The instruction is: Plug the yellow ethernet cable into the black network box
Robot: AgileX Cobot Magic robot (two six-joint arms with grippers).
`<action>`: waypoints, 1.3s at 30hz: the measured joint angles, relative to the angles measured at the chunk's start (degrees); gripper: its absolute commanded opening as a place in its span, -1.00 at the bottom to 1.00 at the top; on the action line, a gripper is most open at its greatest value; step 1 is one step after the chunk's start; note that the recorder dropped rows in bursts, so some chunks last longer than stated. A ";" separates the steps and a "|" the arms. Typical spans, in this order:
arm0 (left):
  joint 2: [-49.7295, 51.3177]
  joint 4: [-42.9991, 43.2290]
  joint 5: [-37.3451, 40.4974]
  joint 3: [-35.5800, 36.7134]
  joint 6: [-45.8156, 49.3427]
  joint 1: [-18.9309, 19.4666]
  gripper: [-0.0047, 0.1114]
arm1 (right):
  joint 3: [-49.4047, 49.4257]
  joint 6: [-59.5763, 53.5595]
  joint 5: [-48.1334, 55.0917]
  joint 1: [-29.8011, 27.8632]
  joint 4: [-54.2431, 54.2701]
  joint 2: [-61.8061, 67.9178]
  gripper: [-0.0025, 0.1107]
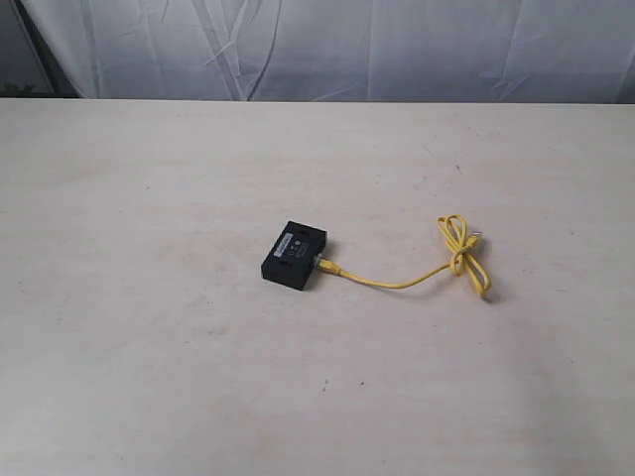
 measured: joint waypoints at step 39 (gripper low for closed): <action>-10.32 24.41 -18.15 23.27 -45.64 3.44 -0.92 | 0.00 0.00 -0.09 0.00 0.00 0.00 -0.96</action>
